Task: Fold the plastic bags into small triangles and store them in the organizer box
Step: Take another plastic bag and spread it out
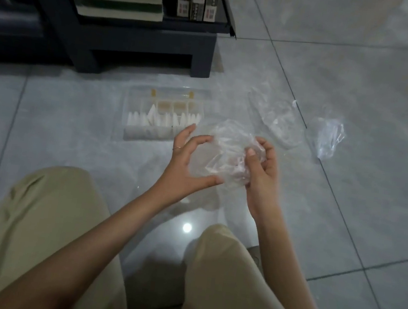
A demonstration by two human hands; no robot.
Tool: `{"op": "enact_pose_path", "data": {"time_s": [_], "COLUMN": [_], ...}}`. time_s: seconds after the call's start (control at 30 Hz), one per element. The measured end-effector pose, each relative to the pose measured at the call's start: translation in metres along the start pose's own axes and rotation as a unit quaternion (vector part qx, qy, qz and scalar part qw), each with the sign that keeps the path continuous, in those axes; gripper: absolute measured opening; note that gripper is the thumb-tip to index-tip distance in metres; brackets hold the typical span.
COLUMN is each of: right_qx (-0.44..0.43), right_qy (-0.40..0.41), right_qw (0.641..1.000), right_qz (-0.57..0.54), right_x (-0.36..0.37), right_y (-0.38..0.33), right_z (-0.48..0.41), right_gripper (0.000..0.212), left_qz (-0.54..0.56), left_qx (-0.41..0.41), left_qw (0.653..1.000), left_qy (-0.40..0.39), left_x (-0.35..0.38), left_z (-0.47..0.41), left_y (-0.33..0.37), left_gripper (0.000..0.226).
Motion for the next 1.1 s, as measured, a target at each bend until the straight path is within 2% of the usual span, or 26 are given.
{"op": "enact_pose_path", "data": {"time_s": [0.07,0.13,0.2,0.27,0.4,0.53,0.67,0.77,0.83,0.93,1.03,1.1], "right_qx": [-0.009,-0.002,-0.003,-0.011,-0.018,-0.014,-0.014,-0.002,0.001,-0.016,-0.057,-0.080], "right_qy": [0.002,0.009,0.020,0.031,0.015,0.004,0.016,0.015,-0.005,-0.027,-0.113,-0.186], "right_qw": [1.000,1.000,1.000,0.999,0.999,0.998,0.998,0.993,0.977,0.935,0.930,0.923], "right_qz": [0.019,0.003,-0.016,-0.006,0.025,0.053,0.060,0.117,0.213,0.354,0.345,0.327], "right_x": [-0.001,0.000,0.004,0.008,0.020,0.023,0.021,0.018,0.019,0.020,0.035,0.046], "right_y": [0.000,0.003,0.005,0.005,0.006,0.001,-0.006,-0.012,-0.015,-0.019,-0.026,-0.025], "right_z": [0.001,0.002,0.005,0.009,0.014,0.016,0.011,0.007,0.006,0.008,0.011,0.013], "right_gripper": [0.025,0.026,0.029,0.031,0.039,0.038,0.037,0.034,0.042,0.058,0.073,0.067], "left_qz": [-0.027,0.008,0.046,0.039,0.058,0.134,0.146,0.138,0.109,0.054,0.019,0.012], "left_qx": [0.027,0.034,0.028,0.020,0.007,-0.048,-0.035,-0.019,0.002,0.018,0.025,0.033], "left_qw": [0.999,0.999,0.998,0.996,0.991,0.981,0.979,0.978,0.979,0.980,0.987,0.990], "left_qy": [0.020,0.025,0.043,0.081,0.122,0.131,0.139,0.158,0.173,0.192,0.155,0.136], "left_x": [-0.004,-0.004,-0.003,-0.003,-0.008,-0.018,-0.029,-0.036,-0.042,-0.047,-0.037,-0.031], "left_z": [0.001,0.001,0.002,0.003,0.006,0.009,0.008,0.007,0.008,0.019,0.028,0.028], "left_y": [0.004,0.005,0.008,0.014,0.017,0.007,0.009,0.015,0.022,0.029,0.030,0.031], "left_gripper": [0.094,0.097,0.079,0.053,0.015,0.026,0.028,0.026,0.022,0.014,0.015,0.014]}}
Point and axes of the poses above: each hand's wrist, its own z-axis away from the middle knuckle, its own x-axis out of the palm, y = z × x, the point moved 8 cm from there along -z, towards the middle knuckle, and after that the axes turned 1 degree about -y, right-handed, at the moved point
